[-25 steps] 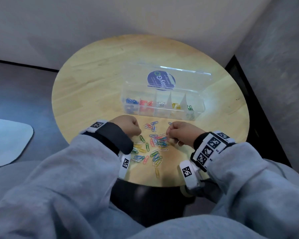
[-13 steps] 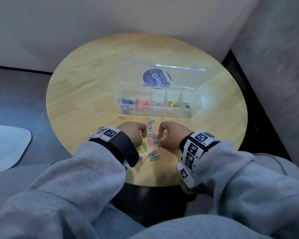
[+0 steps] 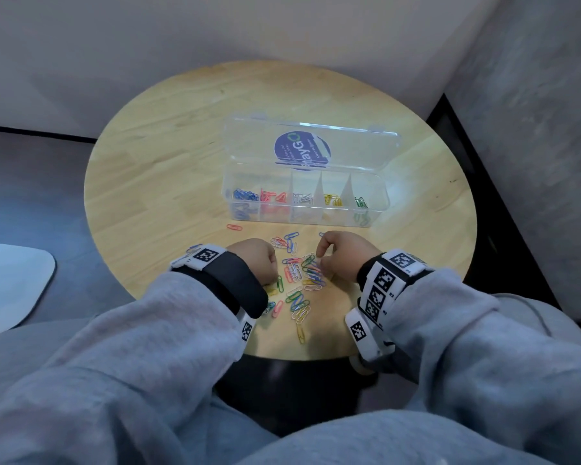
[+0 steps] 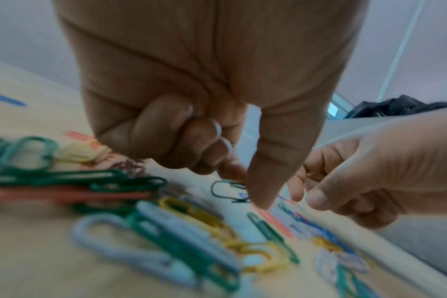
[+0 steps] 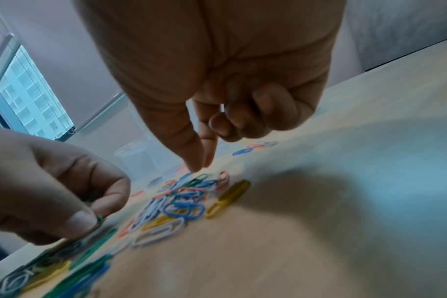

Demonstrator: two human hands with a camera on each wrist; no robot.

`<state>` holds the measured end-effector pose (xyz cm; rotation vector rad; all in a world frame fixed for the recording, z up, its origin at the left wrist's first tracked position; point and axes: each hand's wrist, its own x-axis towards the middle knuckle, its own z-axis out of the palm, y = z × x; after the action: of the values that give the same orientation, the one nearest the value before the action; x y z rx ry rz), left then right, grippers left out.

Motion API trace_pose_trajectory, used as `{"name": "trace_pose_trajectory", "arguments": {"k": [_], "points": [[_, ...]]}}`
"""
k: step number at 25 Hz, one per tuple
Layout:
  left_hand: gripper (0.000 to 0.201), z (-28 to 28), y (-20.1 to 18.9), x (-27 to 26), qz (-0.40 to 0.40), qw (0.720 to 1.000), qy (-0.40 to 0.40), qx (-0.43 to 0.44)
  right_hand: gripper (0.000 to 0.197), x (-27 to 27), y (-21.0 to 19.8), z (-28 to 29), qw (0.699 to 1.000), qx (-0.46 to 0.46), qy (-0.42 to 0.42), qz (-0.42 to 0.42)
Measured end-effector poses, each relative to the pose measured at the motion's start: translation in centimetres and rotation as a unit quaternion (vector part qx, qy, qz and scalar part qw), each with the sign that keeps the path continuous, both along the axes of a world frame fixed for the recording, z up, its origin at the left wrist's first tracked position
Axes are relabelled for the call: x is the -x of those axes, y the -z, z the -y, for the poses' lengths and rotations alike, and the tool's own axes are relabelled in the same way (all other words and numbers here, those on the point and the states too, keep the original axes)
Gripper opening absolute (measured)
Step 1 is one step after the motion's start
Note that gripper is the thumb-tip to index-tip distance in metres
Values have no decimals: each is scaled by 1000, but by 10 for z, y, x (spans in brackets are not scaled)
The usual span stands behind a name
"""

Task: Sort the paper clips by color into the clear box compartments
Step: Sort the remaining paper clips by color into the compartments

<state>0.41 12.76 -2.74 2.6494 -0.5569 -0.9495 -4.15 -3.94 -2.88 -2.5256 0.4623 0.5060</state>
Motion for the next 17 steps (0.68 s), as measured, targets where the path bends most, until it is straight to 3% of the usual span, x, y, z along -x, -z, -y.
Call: {"name": "trace_pose_trajectory", "arguments": {"k": [5, 10, 14, 17], "points": [[21, -3, -12, -7, -118, 978, -119, 124, 11, -4, -5, -5, 998, 31, -52, -12], [29, -5, -19, -12, -194, 911, -254, 261, 19, -11, -8, -9, 983, 94, -158, -26], [25, -3, -20, -9, -209, 893, -296, 267, 14, -11, -7, -8, 982, 113, -154, -13], [23, 2, -18, -7, -221, 898, -311, 219, 13, -9, -5, -5, 985, 107, -134, -7]]}}
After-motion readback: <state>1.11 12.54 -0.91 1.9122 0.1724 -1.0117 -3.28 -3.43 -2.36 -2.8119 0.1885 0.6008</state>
